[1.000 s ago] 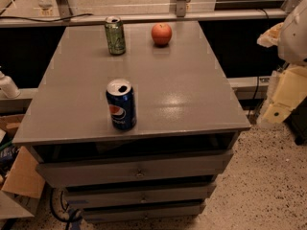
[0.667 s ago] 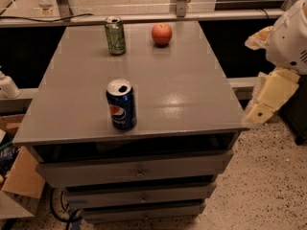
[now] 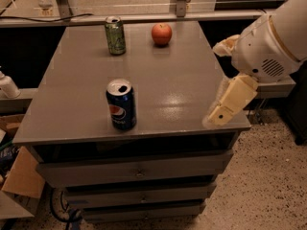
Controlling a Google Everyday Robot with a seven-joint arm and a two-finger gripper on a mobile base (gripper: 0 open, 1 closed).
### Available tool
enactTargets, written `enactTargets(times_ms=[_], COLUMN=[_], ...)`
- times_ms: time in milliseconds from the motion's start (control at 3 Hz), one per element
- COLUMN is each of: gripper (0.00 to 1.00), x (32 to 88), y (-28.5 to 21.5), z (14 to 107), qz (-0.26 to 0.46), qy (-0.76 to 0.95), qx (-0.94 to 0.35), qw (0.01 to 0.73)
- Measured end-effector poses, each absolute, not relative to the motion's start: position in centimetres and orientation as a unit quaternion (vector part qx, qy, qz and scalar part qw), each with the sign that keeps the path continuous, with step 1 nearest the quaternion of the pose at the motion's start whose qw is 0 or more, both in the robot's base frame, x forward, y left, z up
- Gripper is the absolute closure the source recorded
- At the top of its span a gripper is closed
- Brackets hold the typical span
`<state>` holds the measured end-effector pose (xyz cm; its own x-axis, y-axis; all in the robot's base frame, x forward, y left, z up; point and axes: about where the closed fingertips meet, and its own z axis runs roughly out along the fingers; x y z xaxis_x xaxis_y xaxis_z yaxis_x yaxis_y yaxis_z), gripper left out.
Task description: Knock pepsi can over
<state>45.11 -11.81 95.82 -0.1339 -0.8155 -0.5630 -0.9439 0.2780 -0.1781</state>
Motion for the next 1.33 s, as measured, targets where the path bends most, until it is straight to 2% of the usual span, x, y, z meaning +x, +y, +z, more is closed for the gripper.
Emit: enactTargets(times_ms=[667,1333], gripper=[0.00,0.00], x=[45.2,46.3], y=[-10.8,-6.6], z=[95.3,92.1], qz=[0.126,0.189], qy=[0.739,0.718], qx=[-0.586,-0.568], qw=[0.307,0.356])
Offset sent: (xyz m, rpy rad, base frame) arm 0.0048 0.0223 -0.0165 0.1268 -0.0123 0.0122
